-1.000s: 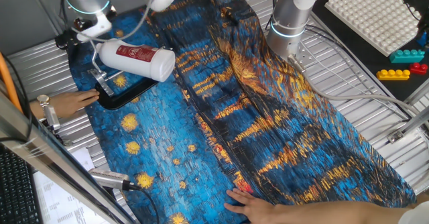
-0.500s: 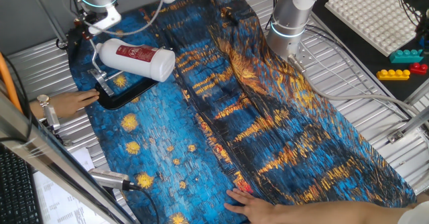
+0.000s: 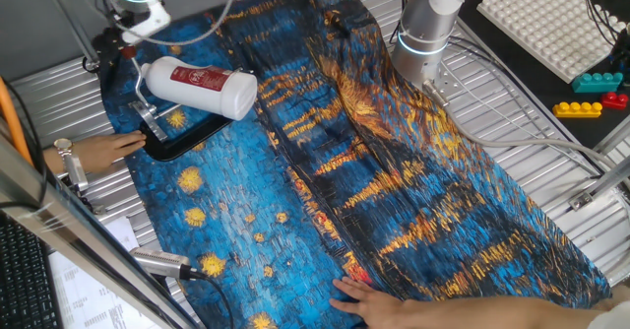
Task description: Push down the lever
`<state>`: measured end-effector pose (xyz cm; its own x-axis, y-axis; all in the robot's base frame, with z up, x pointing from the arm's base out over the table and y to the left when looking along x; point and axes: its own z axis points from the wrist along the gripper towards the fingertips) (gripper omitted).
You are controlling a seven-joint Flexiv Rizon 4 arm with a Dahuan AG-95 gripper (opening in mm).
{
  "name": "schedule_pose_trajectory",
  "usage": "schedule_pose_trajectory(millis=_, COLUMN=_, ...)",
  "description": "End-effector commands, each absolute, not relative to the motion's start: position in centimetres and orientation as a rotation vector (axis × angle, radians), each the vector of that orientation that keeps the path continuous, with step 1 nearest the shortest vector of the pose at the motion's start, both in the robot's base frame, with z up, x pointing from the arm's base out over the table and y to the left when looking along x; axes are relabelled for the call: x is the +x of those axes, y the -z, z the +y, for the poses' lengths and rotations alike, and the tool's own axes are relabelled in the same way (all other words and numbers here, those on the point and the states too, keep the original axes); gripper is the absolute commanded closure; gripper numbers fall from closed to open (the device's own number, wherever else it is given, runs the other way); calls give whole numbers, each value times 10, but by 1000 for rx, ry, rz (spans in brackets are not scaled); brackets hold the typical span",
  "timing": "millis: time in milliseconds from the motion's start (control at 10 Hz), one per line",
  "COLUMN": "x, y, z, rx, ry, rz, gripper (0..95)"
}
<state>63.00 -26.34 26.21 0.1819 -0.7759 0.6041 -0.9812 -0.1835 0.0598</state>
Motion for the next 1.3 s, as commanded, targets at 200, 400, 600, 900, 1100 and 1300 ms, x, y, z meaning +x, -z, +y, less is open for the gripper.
schedule_pose_trajectory(millis=200, x=633, y=-266, z=-269, rx=2068, ry=-606, rz=-1641, gripper=950)
schedule_pose_trajectory(millis=400, x=633, y=-266, z=-269, rx=2060, ry=-583, rz=-1670, gripper=950)
schedule_pose_trajectory(millis=600, x=633, y=-266, z=-269, rx=2073, ry=-599, rz=-1654, gripper=950)
schedule_pose_trajectory(millis=900, x=633, y=-266, z=-269, rx=2103, ry=-613, rz=-1611, gripper=950)
schedule_pose_trajectory(millis=1100, x=633, y=-266, z=-269, rx=2066, ry=-606, rz=-1688, gripper=950)
schedule_pose_trajectory(millis=1300, x=633, y=-266, z=-269, rx=2014, ry=-638, rz=-1768, gripper=950)
